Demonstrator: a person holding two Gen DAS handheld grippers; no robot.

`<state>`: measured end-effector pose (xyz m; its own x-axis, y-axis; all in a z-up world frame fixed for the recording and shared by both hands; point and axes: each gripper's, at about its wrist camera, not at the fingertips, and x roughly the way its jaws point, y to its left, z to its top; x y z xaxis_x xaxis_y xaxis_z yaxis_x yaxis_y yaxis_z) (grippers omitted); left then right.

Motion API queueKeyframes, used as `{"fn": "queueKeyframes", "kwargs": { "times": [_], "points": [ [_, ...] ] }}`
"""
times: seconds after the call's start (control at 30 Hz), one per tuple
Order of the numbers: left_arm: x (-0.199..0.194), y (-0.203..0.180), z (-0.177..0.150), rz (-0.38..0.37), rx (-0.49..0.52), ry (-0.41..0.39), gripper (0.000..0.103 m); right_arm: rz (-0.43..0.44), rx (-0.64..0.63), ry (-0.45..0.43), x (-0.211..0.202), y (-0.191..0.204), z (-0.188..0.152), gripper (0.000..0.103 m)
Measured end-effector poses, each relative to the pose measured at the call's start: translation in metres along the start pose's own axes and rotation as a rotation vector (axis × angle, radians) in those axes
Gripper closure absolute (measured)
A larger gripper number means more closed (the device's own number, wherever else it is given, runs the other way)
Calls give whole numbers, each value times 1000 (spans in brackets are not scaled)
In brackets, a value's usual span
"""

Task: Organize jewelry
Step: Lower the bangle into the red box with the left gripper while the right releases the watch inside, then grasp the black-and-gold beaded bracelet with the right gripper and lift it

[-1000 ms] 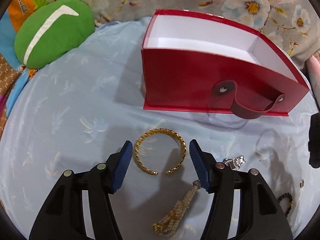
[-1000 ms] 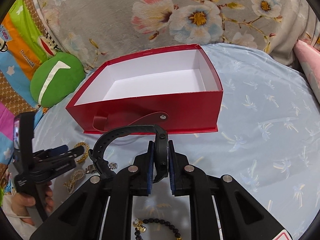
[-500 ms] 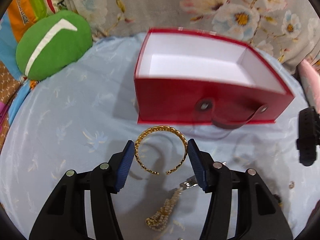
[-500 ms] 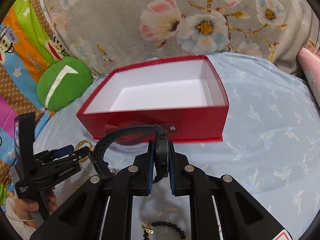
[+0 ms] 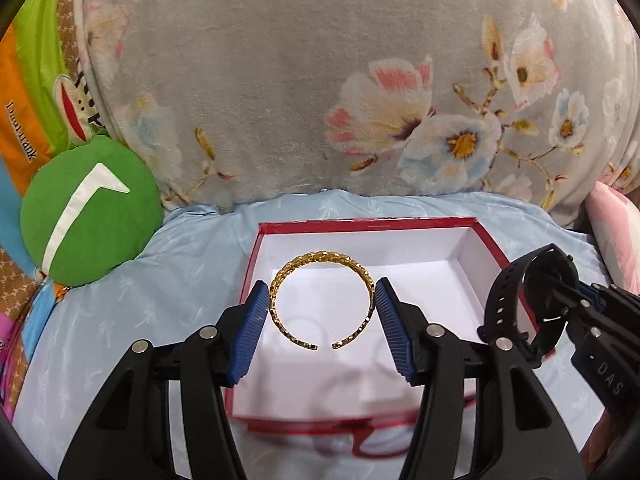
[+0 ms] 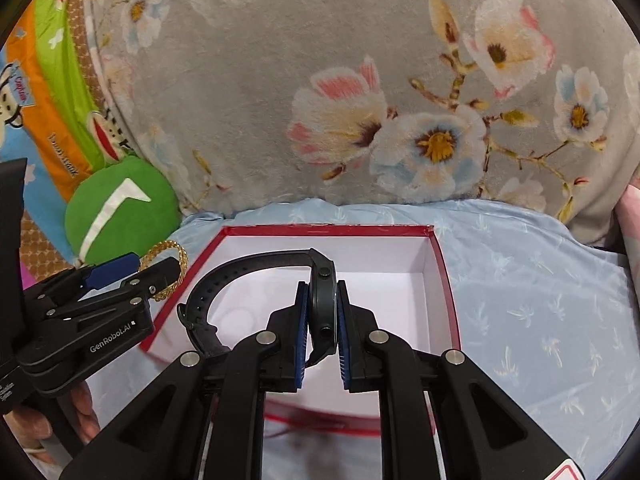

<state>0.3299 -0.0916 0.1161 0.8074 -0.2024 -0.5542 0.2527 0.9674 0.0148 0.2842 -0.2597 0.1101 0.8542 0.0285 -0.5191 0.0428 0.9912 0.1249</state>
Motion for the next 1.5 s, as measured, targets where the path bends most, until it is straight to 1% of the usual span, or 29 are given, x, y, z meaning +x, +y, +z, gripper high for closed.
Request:
{"fn": "queueKeyframes", "kwargs": {
  "times": [0.07,0.1,0.13,0.2,0.27,0.33,0.47,0.53,0.6,0.8,0.9,0.97,1.07,1.2,1.33,1.43,1.5],
  "points": [
    [20,-2,0,7,-17,10,49,8,31,32,20,-8,2,86],
    [29,-2,-1,14,-20,15,42,-3,41,38,27,-11,2,80],
    [38,-3,-1,36,-24,18,35,-23,42,53,35,-13,1,79],
    [47,-4,-4,58,-28,27,30,-43,49,34,39,-15,-3,60],
    [50,-1,-7,65,-36,38,29,-46,63,9,34,-17,-7,54],
    [50,1,-10,68,-39,46,23,-43,69,-5,28,-17,-12,53],
    [35,2,-19,85,-29,35,16,-31,72,-14,14,-16,-20,45],
    [24,1,-24,90,-18,29,9,-30,71,-24,4,-14,-26,44],
    [13,3,-28,95,-26,22,6,-28,69,-32,-6,-11,-32,41],
    [-19,13,-42,67,-72,34,6,-38,67,-48,-37,-6,-51,38],
    [-32,19,-51,58,-100,46,6,-38,72,-41,-49,-5,-63,37],
    [-41,23,-58,62,-113,43,6,-42,72,-34,-58,-3,-71,37],
    [-60,29,-71,86,-112,15,5,-50,57,-25,-70,2,-84,37],
    [-85,36,-89,106,-95,-5,5,-64,39,-8,-87,7,-106,33],
    [-102,43,-114,90,-92,37,5,-58,55,37,-101,5,-135,33],
    [-113,45,-141,88,-68,75,5,-63,63,88,-107,3,-160,33],
    [-118,46,-162,90,-56,117,5,-69,72,117,-109,1,-175,33]
  ]
}}
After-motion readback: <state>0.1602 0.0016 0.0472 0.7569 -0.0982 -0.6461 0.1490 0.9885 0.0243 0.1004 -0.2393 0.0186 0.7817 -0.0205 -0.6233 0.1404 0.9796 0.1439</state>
